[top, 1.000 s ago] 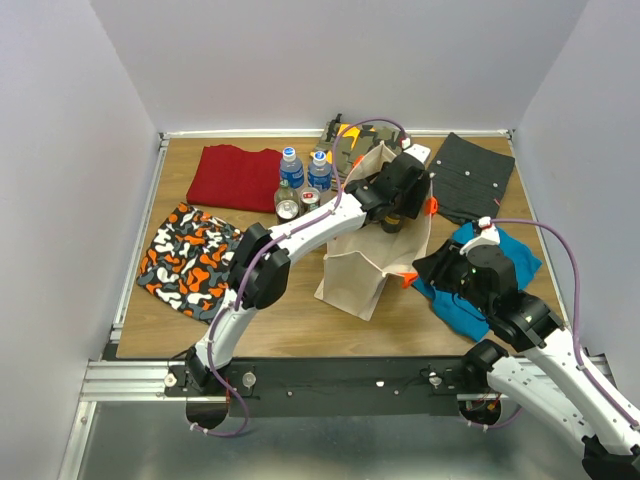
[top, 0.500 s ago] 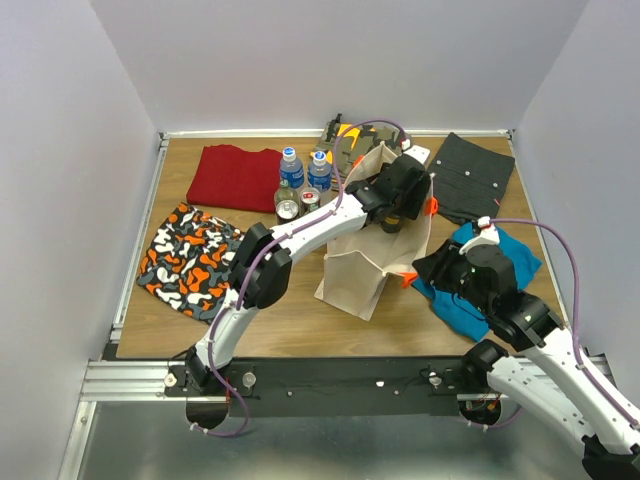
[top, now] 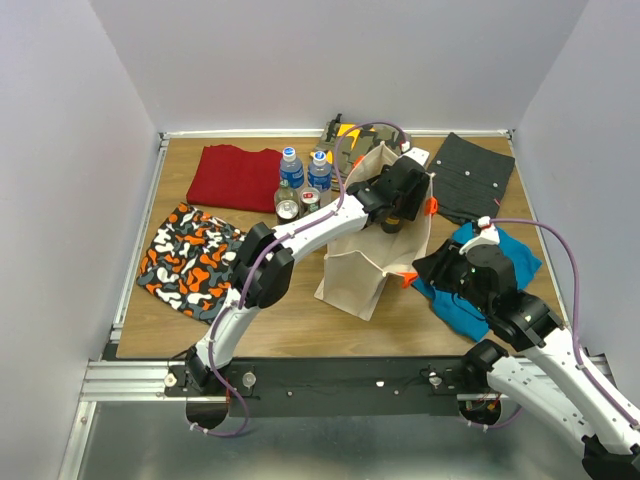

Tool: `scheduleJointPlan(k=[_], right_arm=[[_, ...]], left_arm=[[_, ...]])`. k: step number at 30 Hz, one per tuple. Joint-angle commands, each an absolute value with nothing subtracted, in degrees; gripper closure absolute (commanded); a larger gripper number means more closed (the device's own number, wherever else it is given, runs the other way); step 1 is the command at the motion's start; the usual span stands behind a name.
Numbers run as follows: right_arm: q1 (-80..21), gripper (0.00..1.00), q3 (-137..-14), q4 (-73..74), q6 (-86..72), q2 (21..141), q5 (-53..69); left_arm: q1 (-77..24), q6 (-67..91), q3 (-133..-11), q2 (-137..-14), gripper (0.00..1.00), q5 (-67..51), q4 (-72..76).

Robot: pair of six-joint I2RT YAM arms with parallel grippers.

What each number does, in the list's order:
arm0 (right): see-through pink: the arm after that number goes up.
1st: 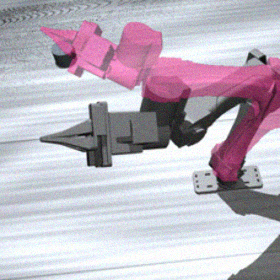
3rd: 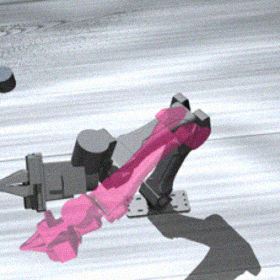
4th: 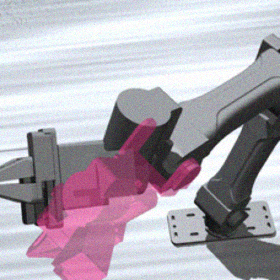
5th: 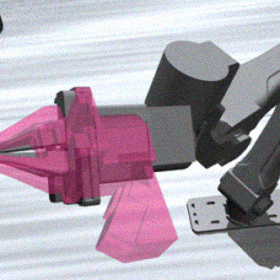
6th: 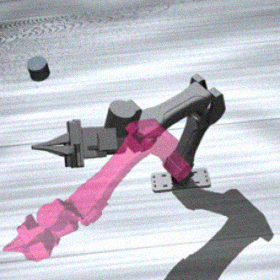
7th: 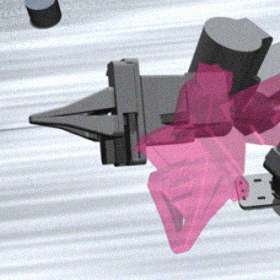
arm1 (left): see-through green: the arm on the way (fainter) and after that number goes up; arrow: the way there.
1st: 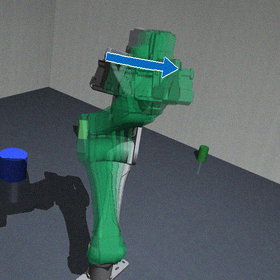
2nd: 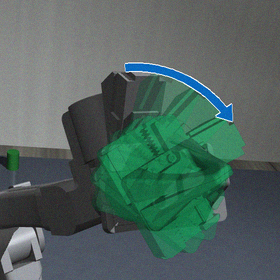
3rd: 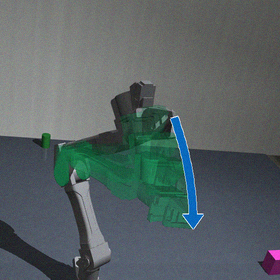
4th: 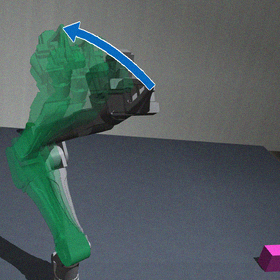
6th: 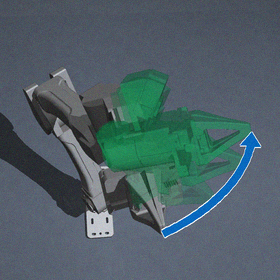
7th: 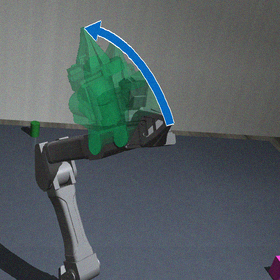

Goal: Take the beverage out of the canvas bag
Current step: Take out the drink from the canvas bag.

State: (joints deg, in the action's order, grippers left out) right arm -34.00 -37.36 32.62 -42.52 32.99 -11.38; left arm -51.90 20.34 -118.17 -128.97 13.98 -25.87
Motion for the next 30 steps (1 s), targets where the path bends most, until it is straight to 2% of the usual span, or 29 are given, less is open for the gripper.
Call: scheduleJointPlan(k=[1,5,11,16,30], right_arm=[[-33.66,0.52,-36.3,34.19,-42.1,33.05,-11.87],[-33.75,0.52,-36.21,34.19,-42.19,32.96,-12.04],[-33.75,0.52,-36.21,34.19,-42.19,33.13,-12.04],[-33.75,0.52,-36.3,34.19,-42.19,32.96,-12.04],[-33.75,0.52,-36.21,34.19,-42.28,32.78,-12.13]], left_arm=[[-52.65,19.78,-117.86,-130.78,0.34,14.85,-26.01],[-52.65,19.95,-117.42,-130.69,0.41,14.77,-25.66],[-52.65,19.69,-116.98,-130.78,0.6,14.85,-25.75],[-52.65,19.77,-116.98,-130.69,1.0,14.85,-26.1],[-53.0,17.76,-117.51,-126.39,1.0,15.73,-27.33]])
